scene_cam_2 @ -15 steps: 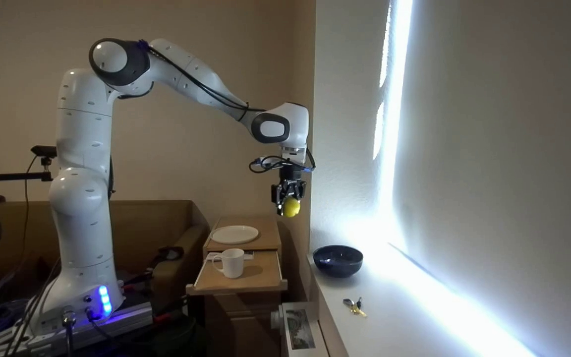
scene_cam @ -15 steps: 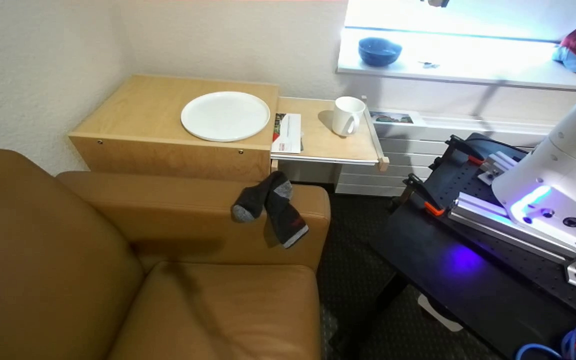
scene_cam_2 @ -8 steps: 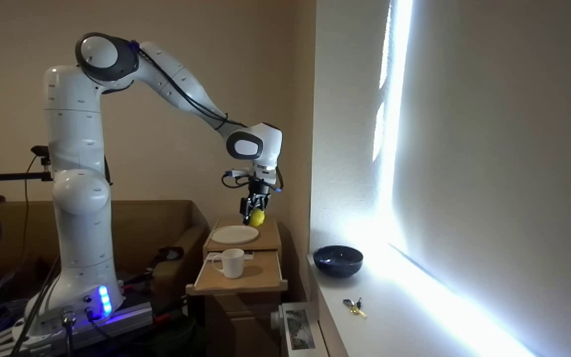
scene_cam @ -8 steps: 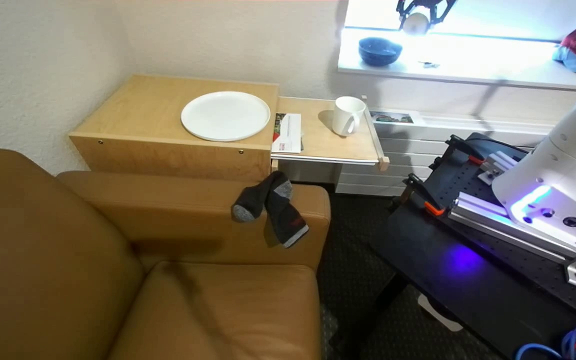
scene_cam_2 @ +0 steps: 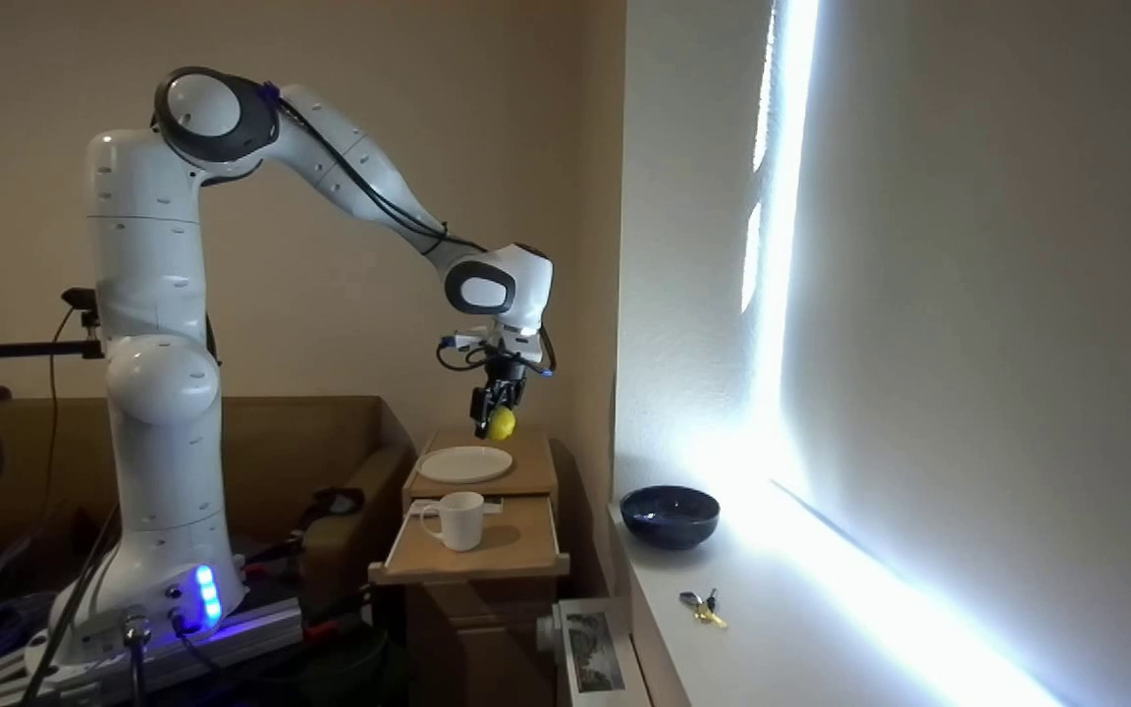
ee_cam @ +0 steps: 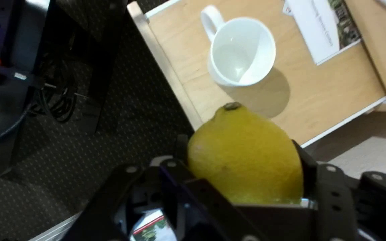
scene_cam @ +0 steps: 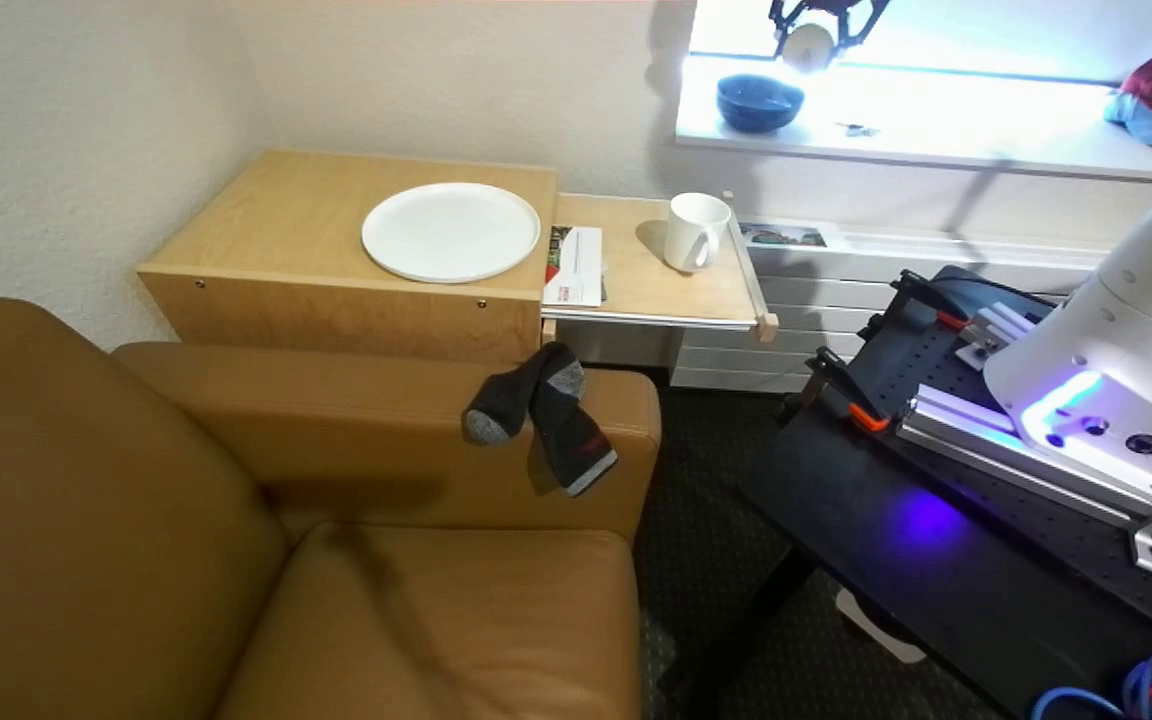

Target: Open the first top drawer then put the white cup on the drawer, then put the lemon in the white cup

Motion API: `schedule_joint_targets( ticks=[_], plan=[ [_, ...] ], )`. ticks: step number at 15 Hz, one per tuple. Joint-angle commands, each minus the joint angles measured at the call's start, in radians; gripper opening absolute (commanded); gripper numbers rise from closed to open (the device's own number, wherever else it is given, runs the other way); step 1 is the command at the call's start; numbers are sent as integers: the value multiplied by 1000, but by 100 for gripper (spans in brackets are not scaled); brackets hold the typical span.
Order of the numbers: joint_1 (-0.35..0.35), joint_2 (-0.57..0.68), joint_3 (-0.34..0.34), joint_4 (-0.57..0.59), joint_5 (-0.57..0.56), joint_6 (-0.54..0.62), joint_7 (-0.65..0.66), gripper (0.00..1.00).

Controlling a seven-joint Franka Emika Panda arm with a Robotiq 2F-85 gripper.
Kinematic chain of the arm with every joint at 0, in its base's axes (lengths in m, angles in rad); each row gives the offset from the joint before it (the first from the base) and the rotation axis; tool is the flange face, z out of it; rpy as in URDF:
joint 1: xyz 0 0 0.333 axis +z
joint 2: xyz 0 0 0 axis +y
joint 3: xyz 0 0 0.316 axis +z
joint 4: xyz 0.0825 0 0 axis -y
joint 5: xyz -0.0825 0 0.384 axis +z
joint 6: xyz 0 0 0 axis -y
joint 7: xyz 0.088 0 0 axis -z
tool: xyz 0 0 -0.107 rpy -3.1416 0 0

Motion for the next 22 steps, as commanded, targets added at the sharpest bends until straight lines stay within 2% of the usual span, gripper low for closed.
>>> schedule_joint_targets(
  ticks=[1, 6, 9, 15, 16, 17, 18, 20, 21, 22],
  plan=[
    [55, -43, 58, -11, 72, -39, -81, 45],
    [125, -29, 129, -28, 51, -20, -60, 45],
    [150, -24, 158, -60, -2, -12, -24, 45],
    [174, -4, 185, -108, -159, -4, 86, 45],
    [176, -1, 186, -111, -175, -1, 108, 45],
    [171, -3, 180, -98, -144, -17, 70, 45],
    [172, -2, 182, -101, -149, -17, 78, 70],
    [172, -2, 182, -100, -149, -17, 78, 70],
    [172, -2, 182, -100, -149, -17, 78, 45],
    [176, 21, 187, -94, -187, 13, 126, 45]
  ],
)
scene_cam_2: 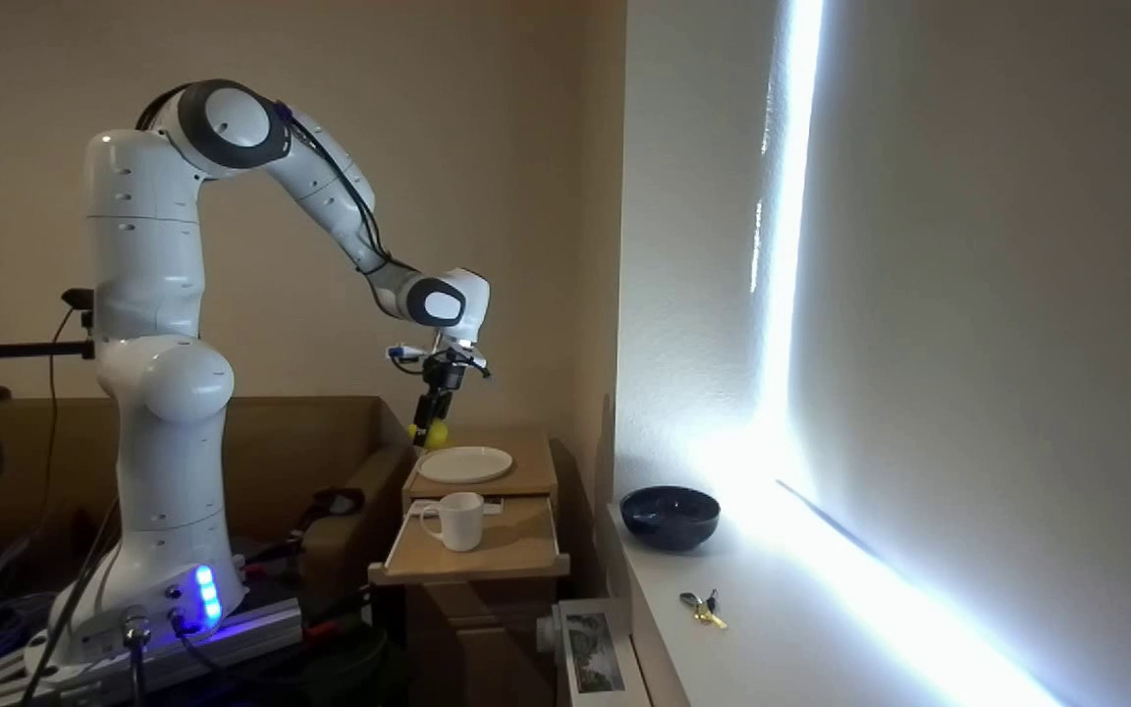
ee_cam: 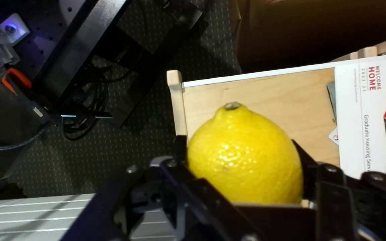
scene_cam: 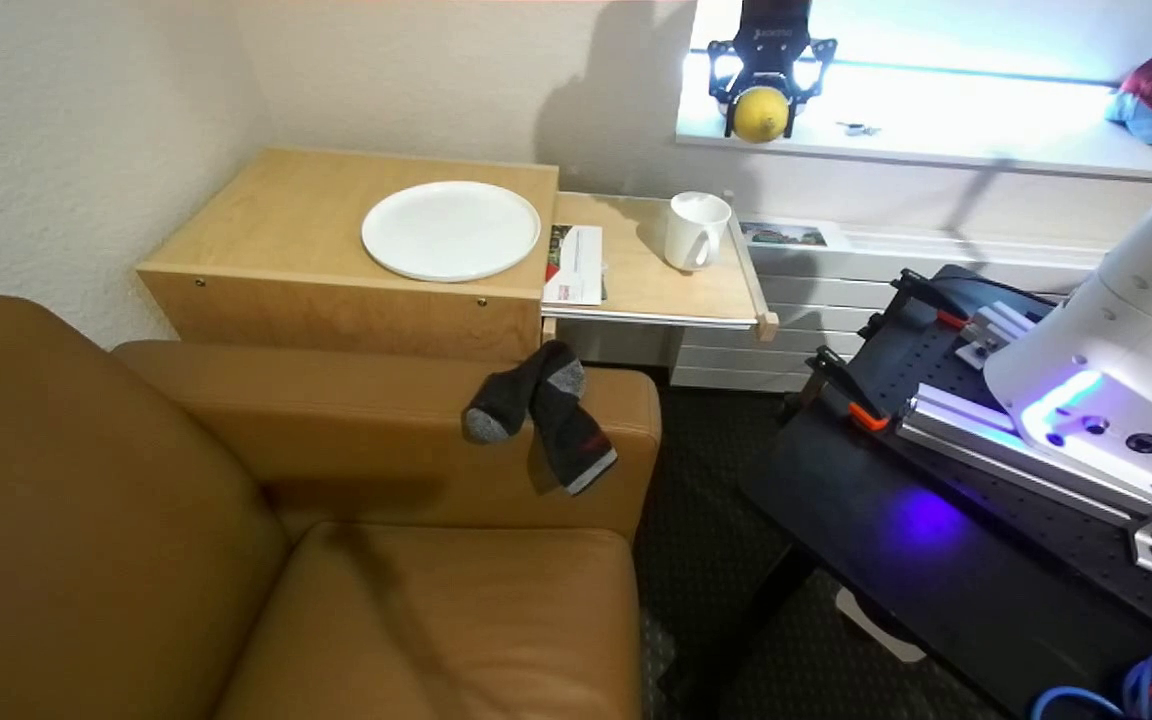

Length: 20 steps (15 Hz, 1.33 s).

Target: Open the first top drawer then put the white cup on the drawer, then put the lemon in the white cup

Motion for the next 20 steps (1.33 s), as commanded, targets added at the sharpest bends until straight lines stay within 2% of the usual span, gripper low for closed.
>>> schedule_joint_targets(
  ticks=[1, 7, 13, 15, 16, 19, 20],
  plan=[
    [7, 43, 13, 9, -46, 61, 69, 45],
    [58, 154, 27, 15, -85, 251, 237, 45],
    [84, 234, -27, -1, -194, 385, 418, 45],
    [83, 249, -39, -2, -190, 414, 449, 45],
    [80, 240, -28, 3, -171, 377, 410, 70],
    [80, 249, -37, 3, -171, 394, 425, 70],
    [82, 257, -38, 7, -175, 395, 433, 45]
  ],
)
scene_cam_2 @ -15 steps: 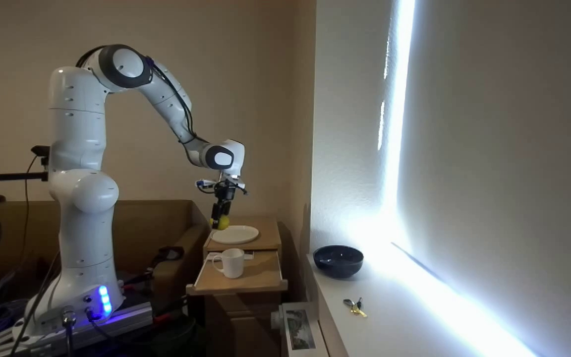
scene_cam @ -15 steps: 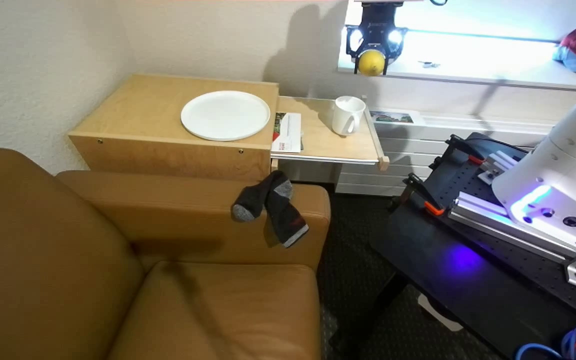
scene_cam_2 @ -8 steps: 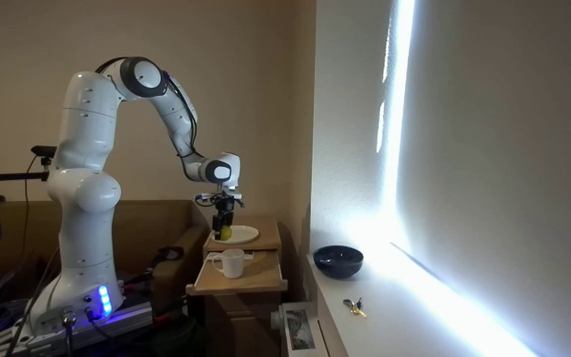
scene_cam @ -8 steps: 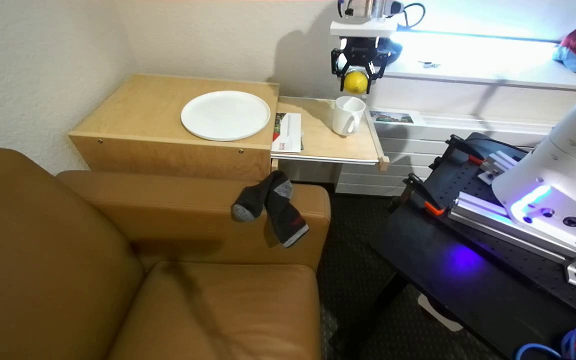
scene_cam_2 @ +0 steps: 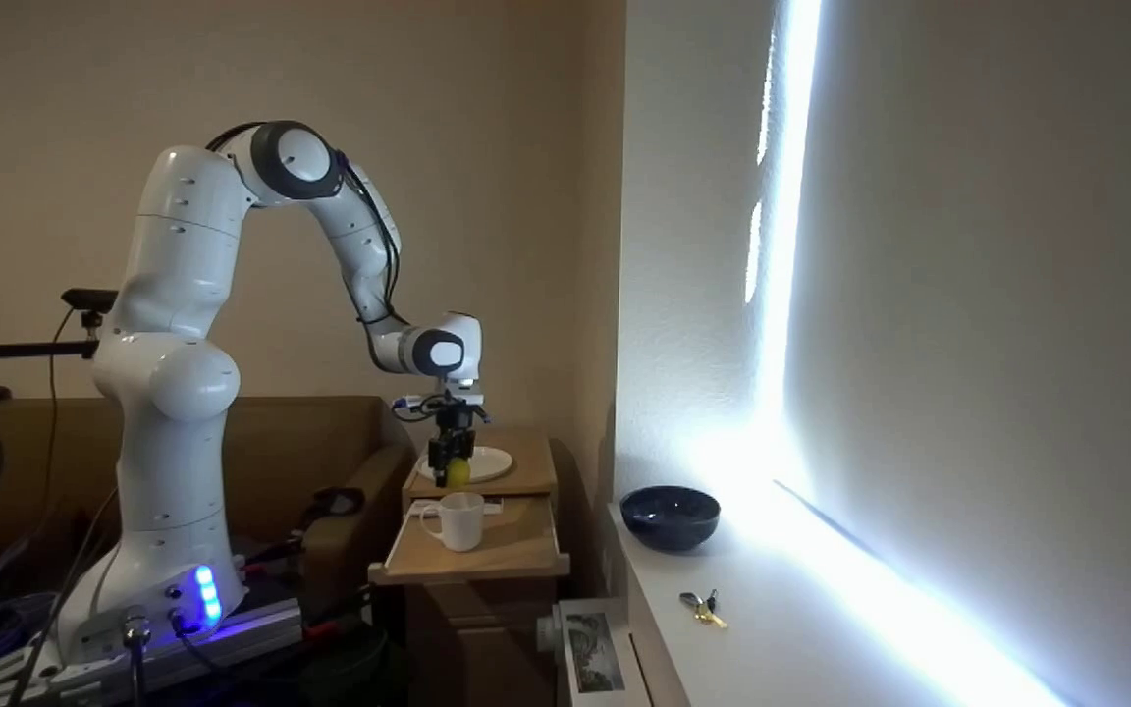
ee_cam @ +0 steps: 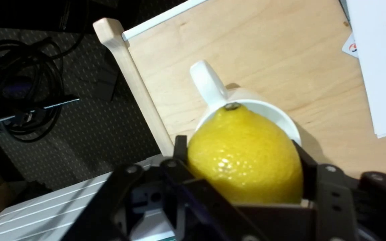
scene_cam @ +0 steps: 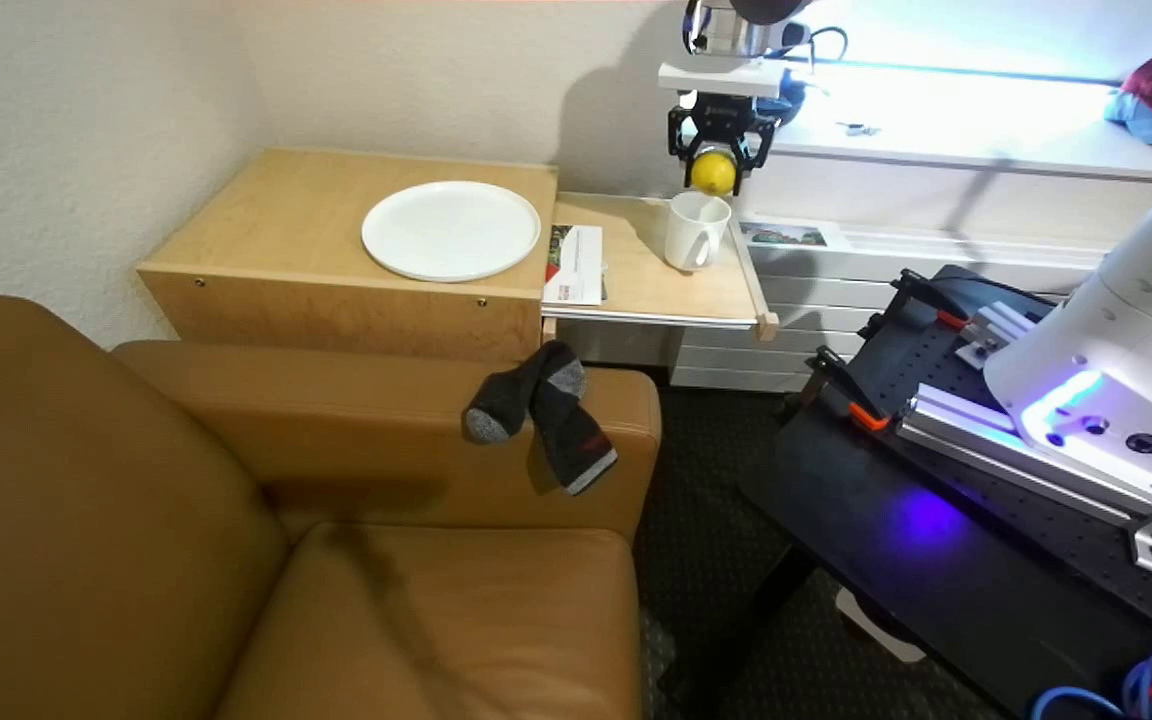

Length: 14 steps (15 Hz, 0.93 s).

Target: Open the first top drawer then put the white cup on the drawer, then put the lemon in the white cup

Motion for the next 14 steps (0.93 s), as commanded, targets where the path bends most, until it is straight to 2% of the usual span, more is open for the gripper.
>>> schedule_joint_targets(
  ticks=[1, 8, 14],
  plan=[
    [17, 21, -16, 10, -11, 10, 22, 45],
    [57, 76, -55, 24, -65, 92, 145, 45],
    [74, 93, -79, 31, -73, 115, 179, 45]
  ],
)
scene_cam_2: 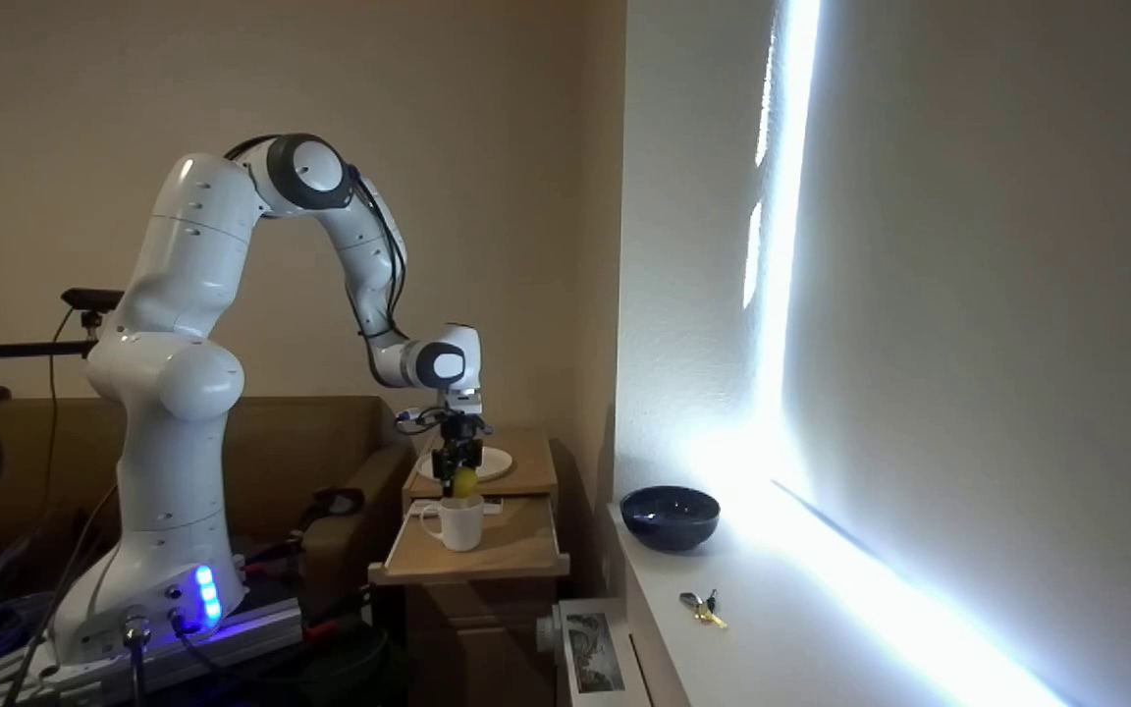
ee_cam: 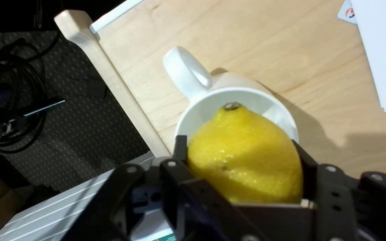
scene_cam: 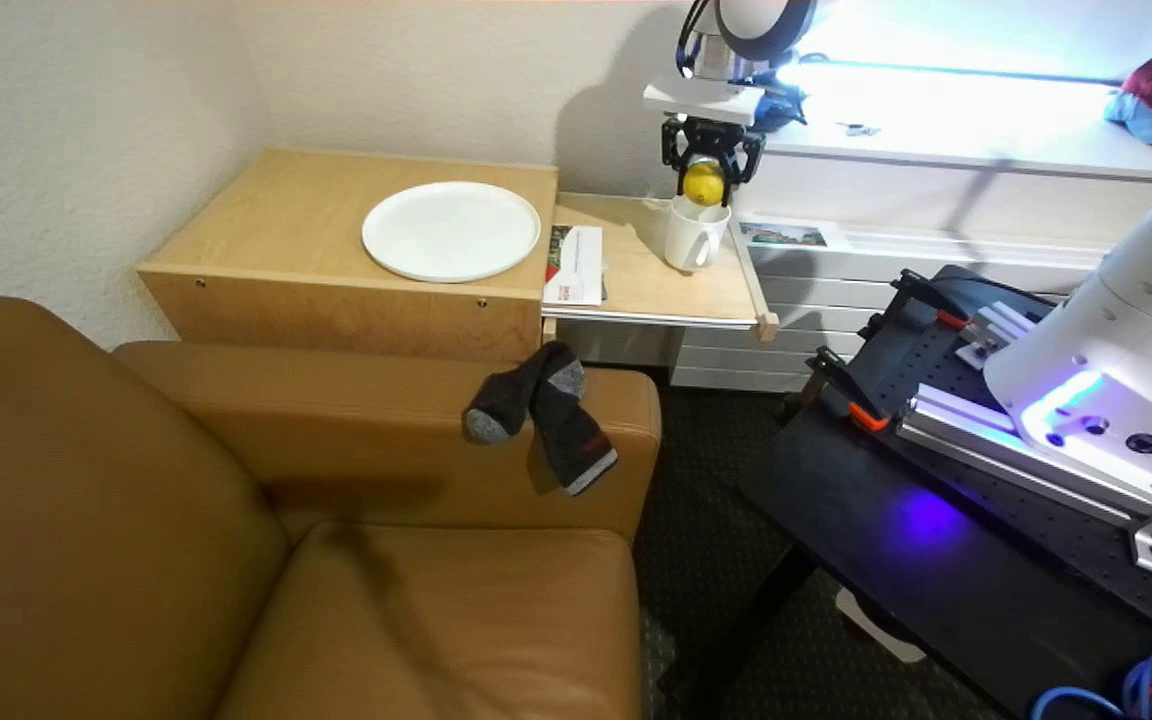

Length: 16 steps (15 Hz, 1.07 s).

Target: Open the first top drawer then put the white cup on the drawer, then put the lemon in the white cup

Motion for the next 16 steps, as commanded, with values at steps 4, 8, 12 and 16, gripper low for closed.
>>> schedule_joint_targets(
  ticks=[4, 8, 12, 16],
  plan=[
    [15, 13, -16, 10, -13, 27, 17, 45],
    [24, 20, -19, 8, -18, 43, 27, 45],
    [35, 38, -22, 9, -18, 56, 34, 45],
    [44, 47, -32, 7, -23, 61, 42, 45]
  ],
)
